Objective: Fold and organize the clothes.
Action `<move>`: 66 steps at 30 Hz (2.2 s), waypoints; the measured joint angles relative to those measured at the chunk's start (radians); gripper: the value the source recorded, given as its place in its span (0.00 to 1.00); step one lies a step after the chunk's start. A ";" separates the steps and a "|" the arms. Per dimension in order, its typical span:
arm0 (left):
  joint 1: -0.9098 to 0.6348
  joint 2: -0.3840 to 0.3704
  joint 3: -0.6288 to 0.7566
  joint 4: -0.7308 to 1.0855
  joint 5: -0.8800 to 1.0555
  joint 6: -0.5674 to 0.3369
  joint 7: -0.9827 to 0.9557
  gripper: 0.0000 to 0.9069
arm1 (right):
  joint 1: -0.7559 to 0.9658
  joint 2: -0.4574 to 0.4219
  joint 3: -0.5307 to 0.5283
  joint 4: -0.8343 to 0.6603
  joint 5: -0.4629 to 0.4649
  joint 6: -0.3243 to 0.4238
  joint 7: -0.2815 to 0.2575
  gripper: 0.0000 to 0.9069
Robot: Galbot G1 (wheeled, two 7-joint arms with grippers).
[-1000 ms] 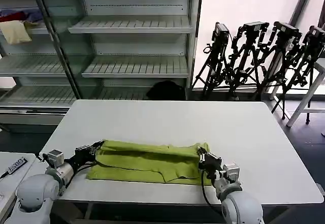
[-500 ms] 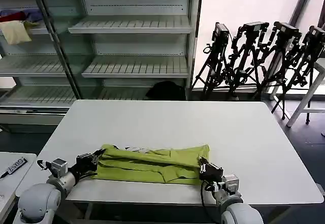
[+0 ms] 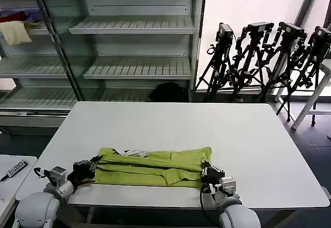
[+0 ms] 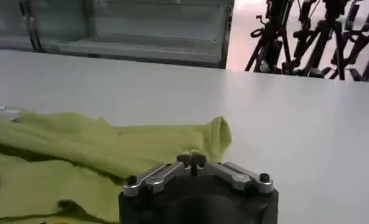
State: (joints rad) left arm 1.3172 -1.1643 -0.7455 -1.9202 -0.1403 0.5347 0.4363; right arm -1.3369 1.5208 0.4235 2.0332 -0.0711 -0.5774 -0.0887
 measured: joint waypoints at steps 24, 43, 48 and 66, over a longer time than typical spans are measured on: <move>0.053 -0.061 -0.010 -0.068 -0.060 -0.038 -0.106 1.00 | 0.014 -0.007 0.045 0.051 0.014 0.099 0.032 1.00; 0.086 -0.134 0.044 -0.038 -0.129 -0.056 -0.288 0.02 | 0.094 -0.021 0.104 0.061 0.097 0.259 0.082 1.00; 0.080 -0.141 0.050 -0.029 -0.156 -0.039 -0.306 0.02 | 0.098 -0.023 0.112 0.063 0.104 0.274 0.083 1.00; 0.084 -0.153 0.067 -0.020 -0.193 -0.031 -0.305 0.00 | 0.112 -0.022 0.125 0.056 0.112 0.295 0.094 1.00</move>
State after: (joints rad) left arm 1.4015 -1.3170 -0.6784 -1.9400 -0.3337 0.5035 0.1316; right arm -1.2253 1.4993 0.5489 2.0888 0.0412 -0.2819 0.0056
